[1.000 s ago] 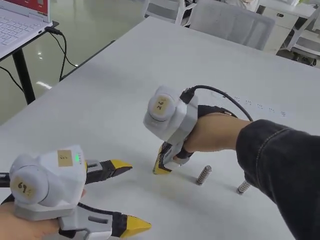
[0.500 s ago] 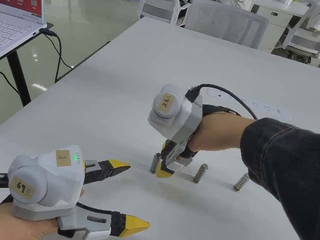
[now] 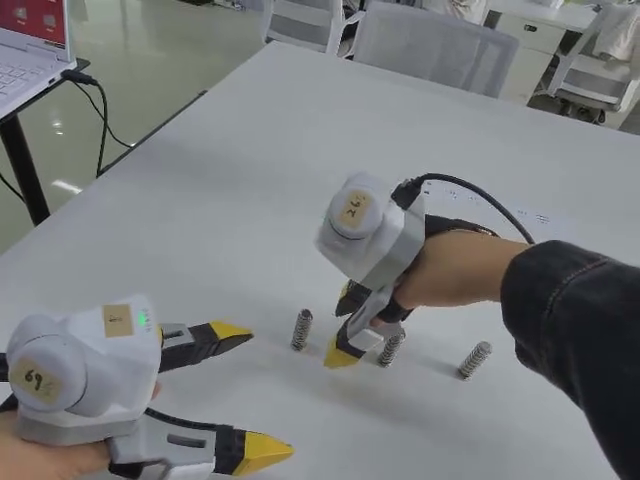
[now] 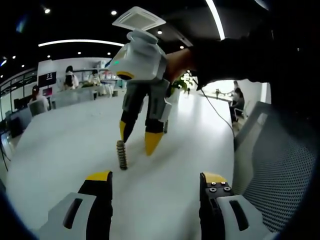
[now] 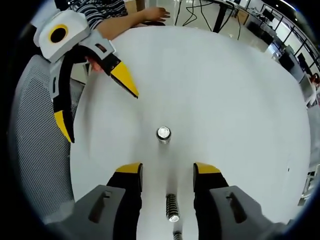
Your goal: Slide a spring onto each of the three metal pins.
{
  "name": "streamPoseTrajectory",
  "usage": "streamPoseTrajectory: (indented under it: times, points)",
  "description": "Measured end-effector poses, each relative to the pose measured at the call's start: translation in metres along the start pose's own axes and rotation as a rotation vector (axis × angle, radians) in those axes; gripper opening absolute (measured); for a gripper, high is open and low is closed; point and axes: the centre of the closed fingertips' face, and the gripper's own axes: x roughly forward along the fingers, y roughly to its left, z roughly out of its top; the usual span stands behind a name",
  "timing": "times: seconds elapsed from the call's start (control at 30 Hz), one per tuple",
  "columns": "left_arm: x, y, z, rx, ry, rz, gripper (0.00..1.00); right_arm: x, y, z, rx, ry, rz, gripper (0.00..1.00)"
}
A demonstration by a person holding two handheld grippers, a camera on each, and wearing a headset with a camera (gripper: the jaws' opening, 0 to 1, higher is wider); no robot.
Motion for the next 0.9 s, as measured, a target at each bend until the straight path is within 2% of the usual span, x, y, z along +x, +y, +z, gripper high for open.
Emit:
streamPoseTrajectory:
  times: [0.3, 0.9]
  points:
    - [0.000, 0.000, 0.000, 0.006, 0.015, -0.003, 0.66, -0.008, -0.003, -0.015, 0.039, -0.030, -0.026, 0.46]
    - [-0.001, -0.001, 0.002, 0.015, 0.035, -0.003, 0.67, -0.027, -0.014, -0.044, 0.154, -0.125, -0.106, 0.55]
